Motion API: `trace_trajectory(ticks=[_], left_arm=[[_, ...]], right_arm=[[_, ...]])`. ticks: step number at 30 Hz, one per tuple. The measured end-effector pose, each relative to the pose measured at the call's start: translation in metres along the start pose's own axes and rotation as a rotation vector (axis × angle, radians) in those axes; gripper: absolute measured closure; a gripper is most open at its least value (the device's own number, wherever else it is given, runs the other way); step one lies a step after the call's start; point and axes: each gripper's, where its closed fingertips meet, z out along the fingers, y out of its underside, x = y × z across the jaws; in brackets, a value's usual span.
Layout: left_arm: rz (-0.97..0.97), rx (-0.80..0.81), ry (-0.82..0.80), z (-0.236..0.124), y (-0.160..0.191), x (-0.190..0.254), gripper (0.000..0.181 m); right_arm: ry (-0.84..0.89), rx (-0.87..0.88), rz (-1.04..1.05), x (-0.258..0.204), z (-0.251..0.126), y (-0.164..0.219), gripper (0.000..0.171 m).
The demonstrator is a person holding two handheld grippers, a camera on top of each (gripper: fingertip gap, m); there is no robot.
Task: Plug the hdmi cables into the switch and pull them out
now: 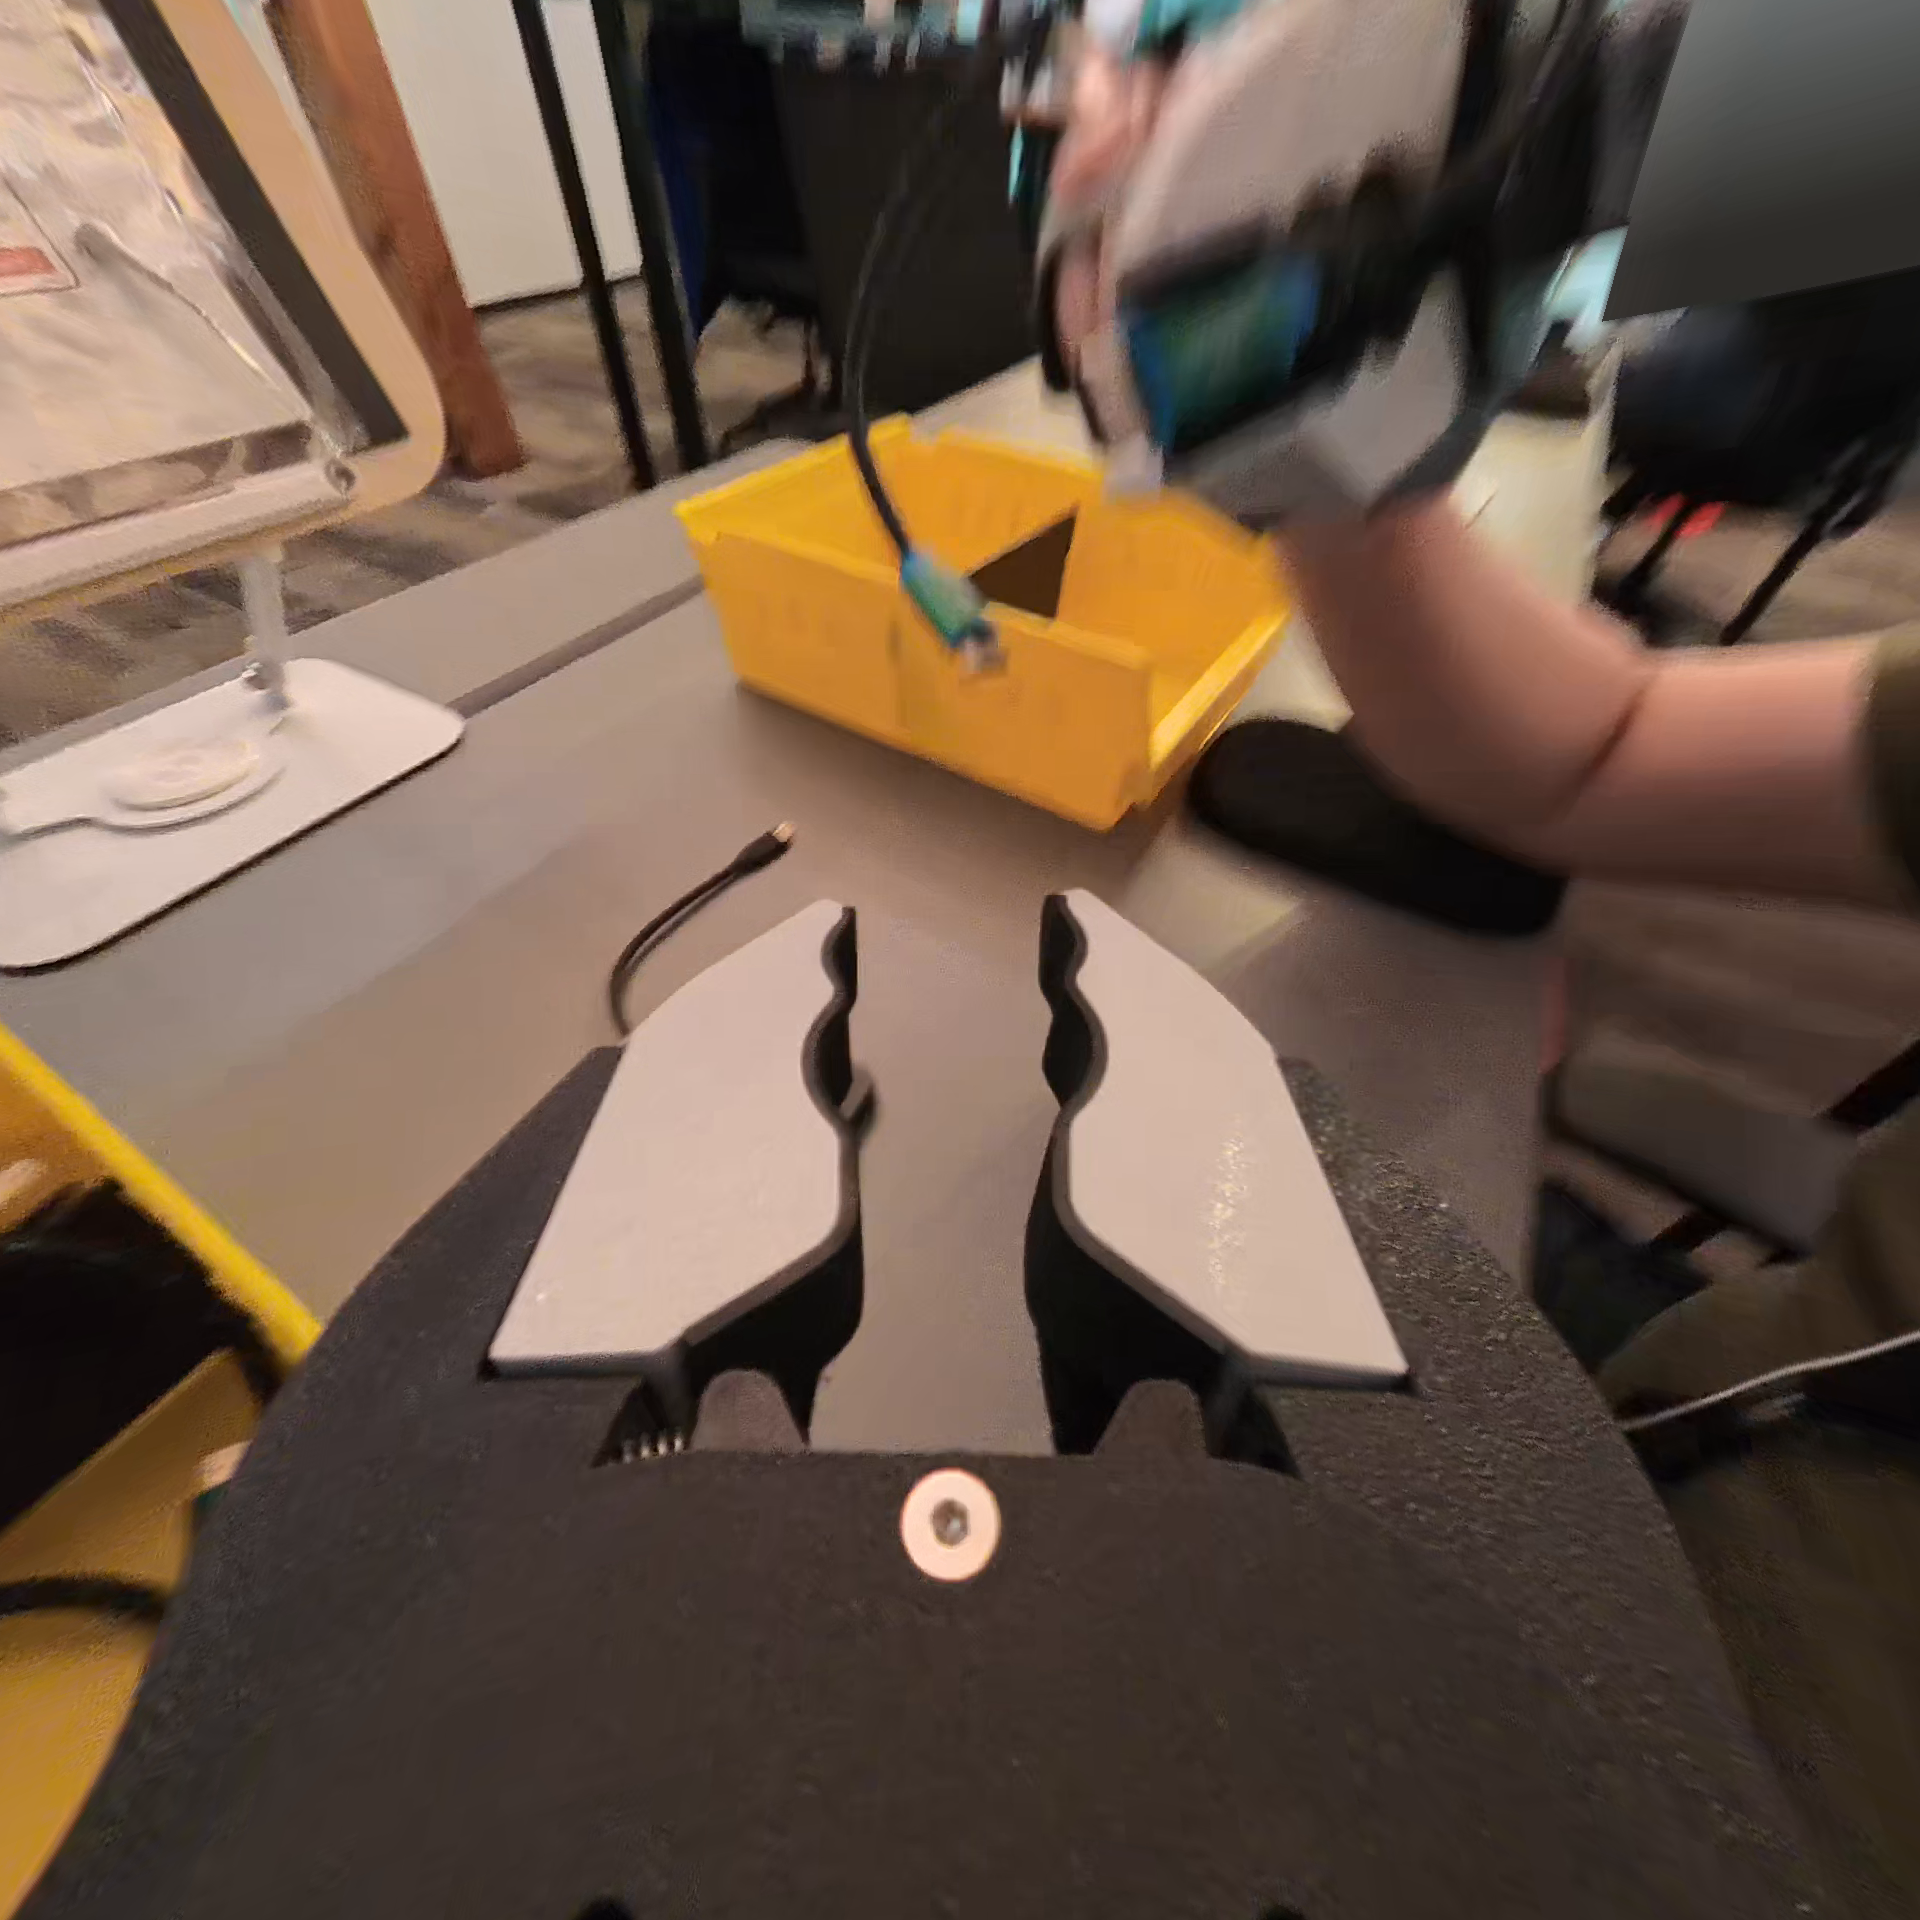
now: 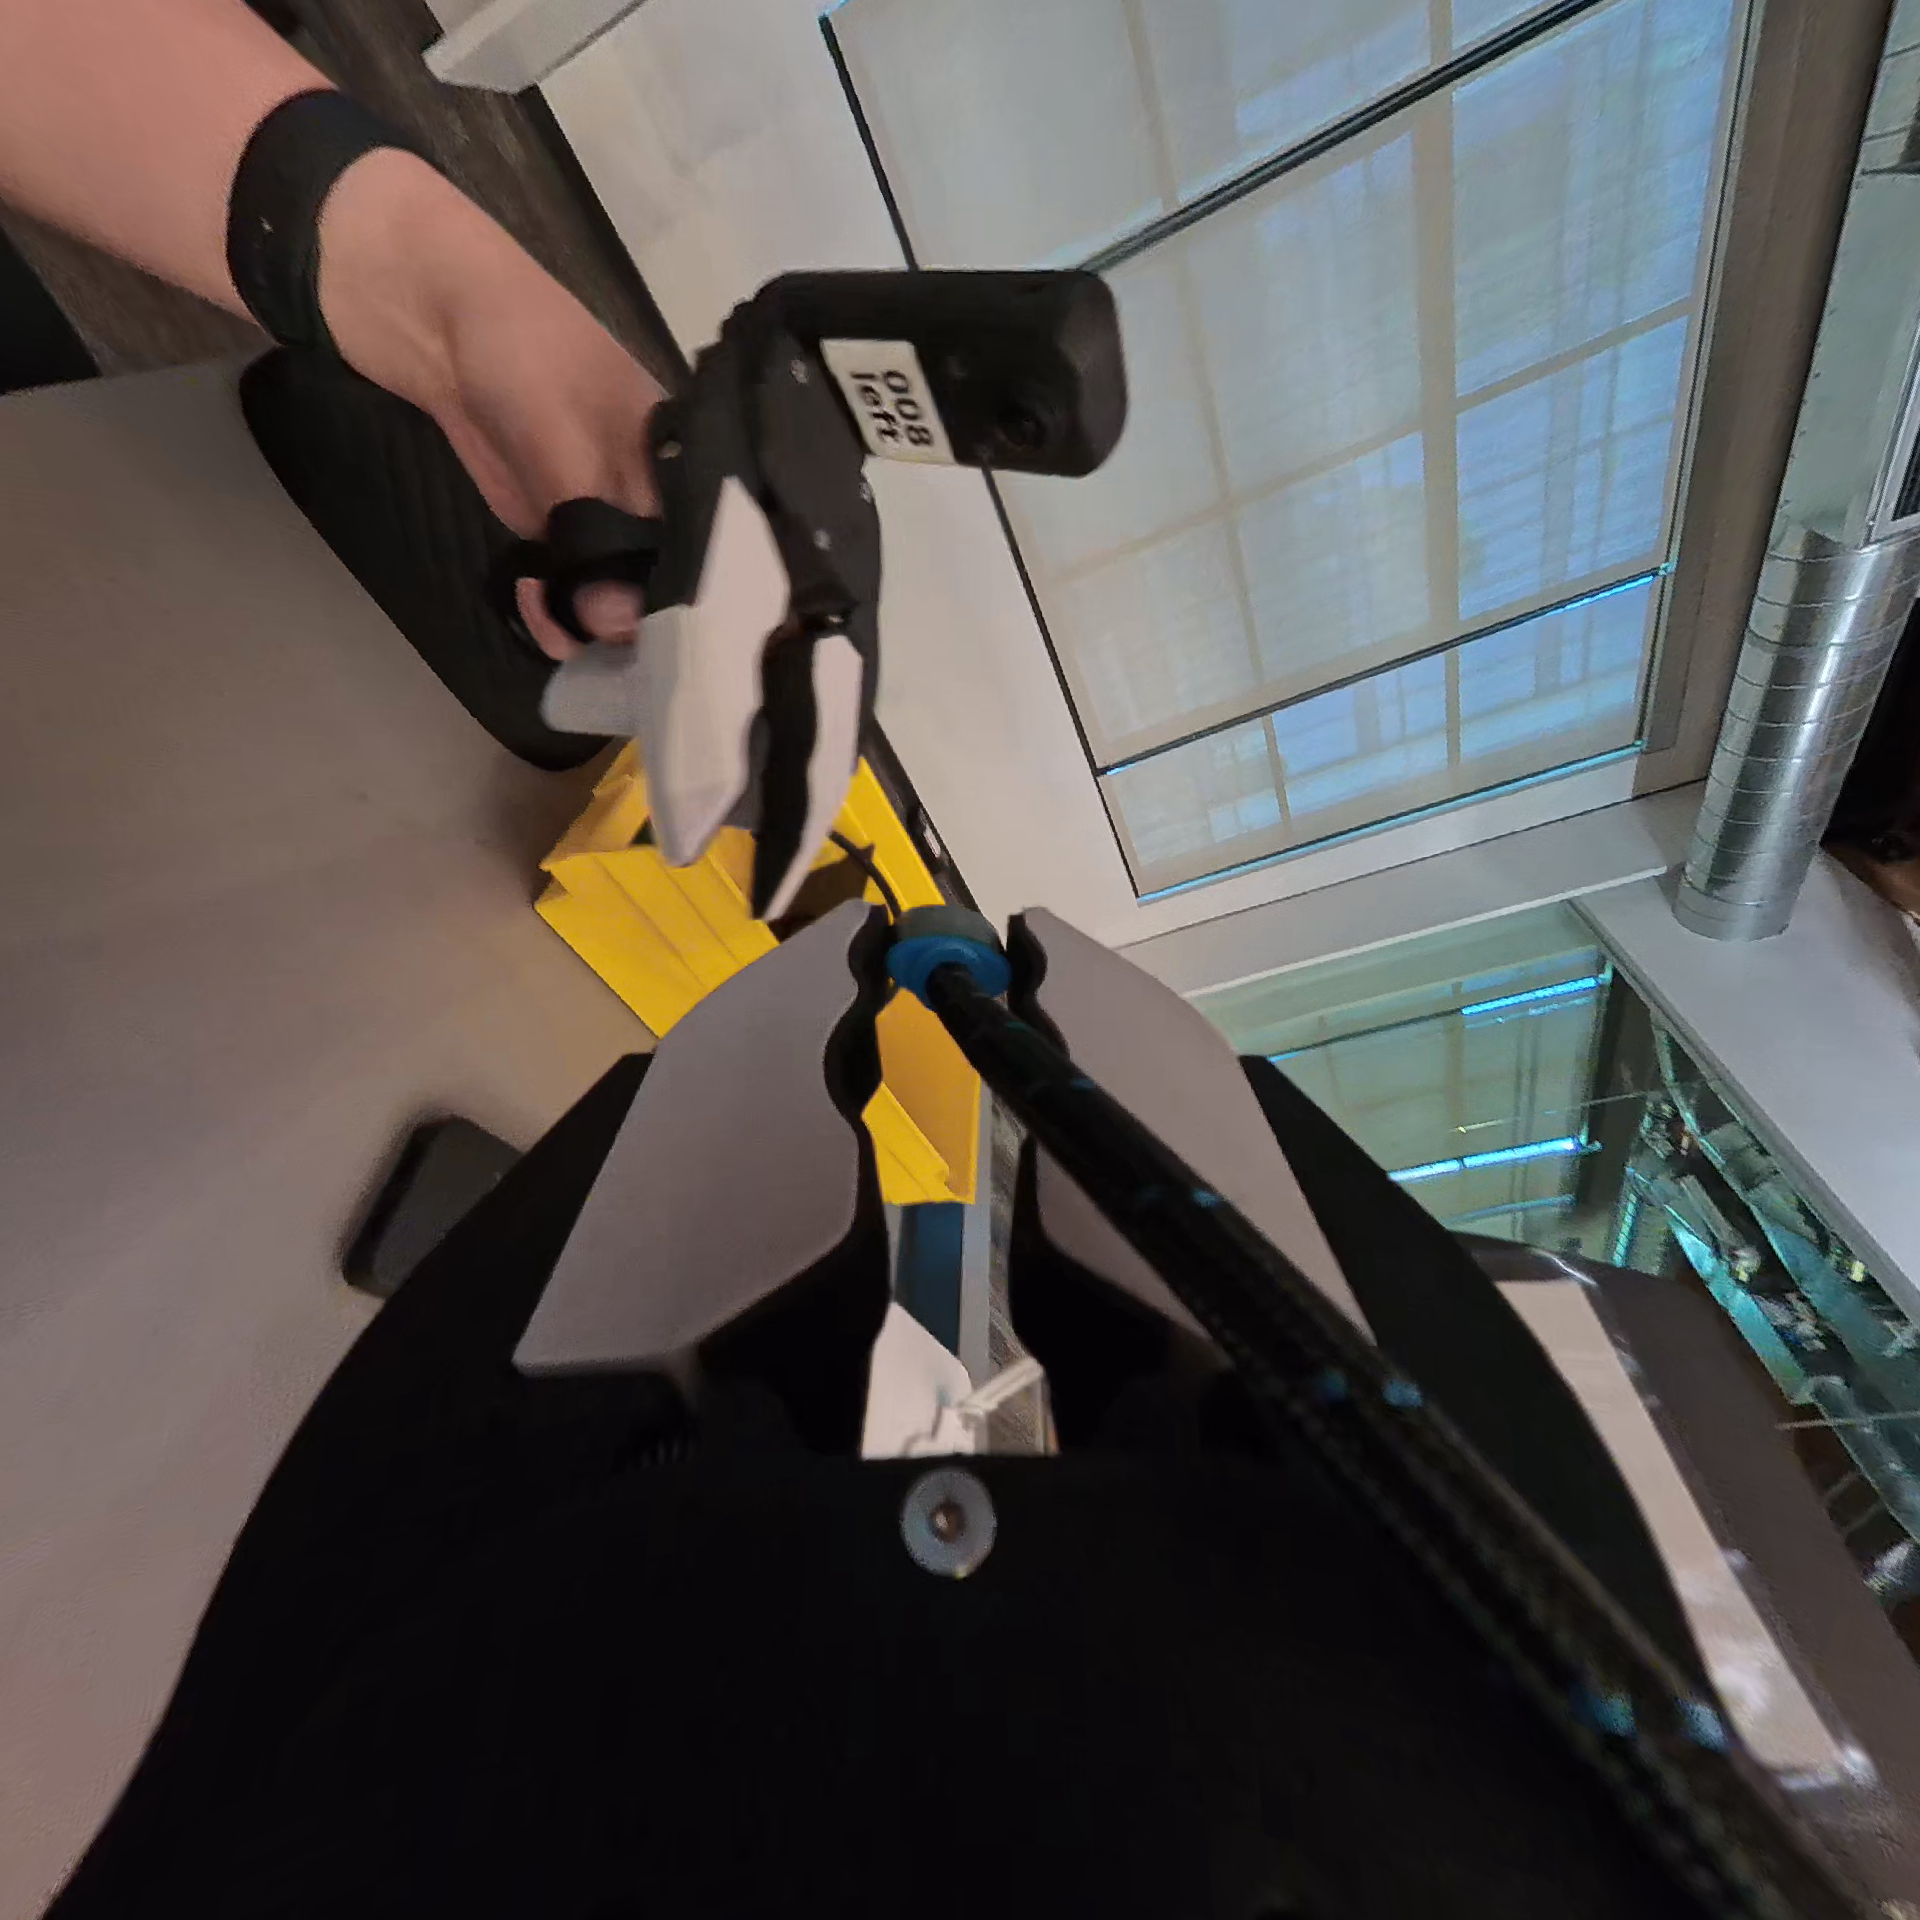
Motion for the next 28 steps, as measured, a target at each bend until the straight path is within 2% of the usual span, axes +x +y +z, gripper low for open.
trace_trajectory(ticks=[4,6,8,11,13,15,18,21,23,28], left_arm=[[0.303,-0.241,-0.118,0.021,0.036,-0.008,0.151],[0.444,-0.383,-0.159,0.032,0.057,-0.016,0.146],[0.517,-0.543,-0.174,0.044,0.079,-0.027,0.146],[0.504,-0.709,-0.172,0.063,0.101,-0.049,0.144],[0.394,-0.778,-0.114,0.072,0.109,-0.054,0.143],[0.300,-0.815,-0.035,0.077,0.113,-0.053,0.131],[0.233,-0.969,0.064,0.072,0.126,-0.054,0.109],[0.223,-1.074,0.115,0.072,0.134,-0.053,0.110],[0.242,-1.095,0.099,0.076,0.133,-0.053,0.114],[0.326,-1.121,0.025,0.084,0.136,-0.066,0.111]], right_arm=[[0.029,-0.043,0.000,0.018,-0.023,0.007,0.149],[0.043,-0.055,0.008,0.026,-0.034,0.010,0.149],[0.056,-0.064,0.005,0.031,-0.042,0.012,0.149],[0.075,-0.072,-0.009,0.038,-0.052,0.011,0.150],[0.083,-0.067,-0.010,0.041,-0.059,0.007,0.148],[0.091,-0.061,-0.013,0.044,-0.064,0.004,0.149],[0.099,-0.060,-0.018,0.046,-0.069,0.001,0.149],[0.109,-0.059,-0.022,0.049,-0.073,0.000,0.149],[0.117,-0.057,-0.025,0.051,-0.075,0.000,0.150],[0.132,-0.049,-0.030,0.054,-0.082,-0.005,0.149]])
